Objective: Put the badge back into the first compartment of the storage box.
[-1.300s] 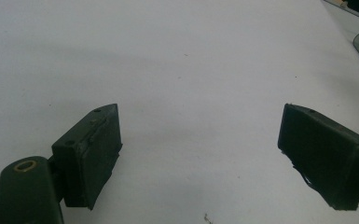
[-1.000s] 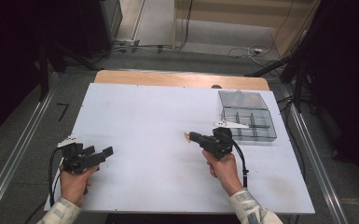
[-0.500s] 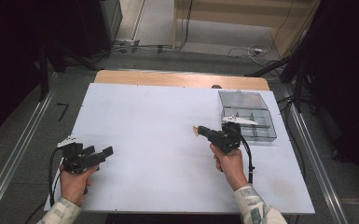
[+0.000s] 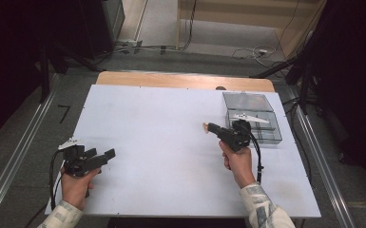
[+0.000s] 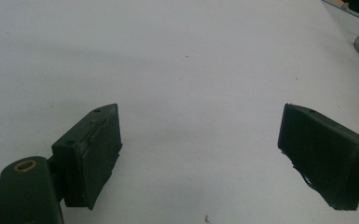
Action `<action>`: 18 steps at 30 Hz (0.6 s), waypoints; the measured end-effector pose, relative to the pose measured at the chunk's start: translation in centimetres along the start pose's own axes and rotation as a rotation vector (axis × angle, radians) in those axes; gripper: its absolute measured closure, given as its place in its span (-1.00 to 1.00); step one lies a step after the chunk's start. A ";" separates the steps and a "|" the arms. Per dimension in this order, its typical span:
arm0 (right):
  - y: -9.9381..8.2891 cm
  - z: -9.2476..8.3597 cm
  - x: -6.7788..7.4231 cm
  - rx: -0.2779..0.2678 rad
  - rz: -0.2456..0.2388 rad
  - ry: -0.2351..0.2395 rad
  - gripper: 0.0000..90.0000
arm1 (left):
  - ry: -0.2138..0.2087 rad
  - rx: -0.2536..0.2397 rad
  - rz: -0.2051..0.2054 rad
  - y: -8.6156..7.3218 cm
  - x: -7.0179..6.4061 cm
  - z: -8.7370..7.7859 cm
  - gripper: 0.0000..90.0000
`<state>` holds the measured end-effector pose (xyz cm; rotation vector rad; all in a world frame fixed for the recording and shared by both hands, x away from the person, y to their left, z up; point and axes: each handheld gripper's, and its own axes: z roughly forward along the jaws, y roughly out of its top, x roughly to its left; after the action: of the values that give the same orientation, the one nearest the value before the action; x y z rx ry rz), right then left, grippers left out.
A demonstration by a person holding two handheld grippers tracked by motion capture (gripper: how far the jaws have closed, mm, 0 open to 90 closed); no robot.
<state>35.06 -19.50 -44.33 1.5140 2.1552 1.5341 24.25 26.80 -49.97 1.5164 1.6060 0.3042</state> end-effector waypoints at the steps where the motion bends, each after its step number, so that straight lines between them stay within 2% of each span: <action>1: 0.2 0.0 -0.3 -0.001 0.002 -0.010 0.92 | -0.002 -0.001 0.000 0.0 0.0 0.0 -0.69; 10: 1.1 0.0 -1.7 -0.012 0.019 -0.059 0.92 | -0.003 -0.001 -0.001 0.0 0.0 0.0 -0.69; 18: 1.2 0.1 -2.7 -0.016 0.040 -0.074 0.92 | -0.003 0.000 -0.001 0.0 0.0 0.0 -0.69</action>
<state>37.26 -21.42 -44.64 1.5916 2.0797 1.4787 24.26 26.77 -49.96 1.5149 1.6046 0.3015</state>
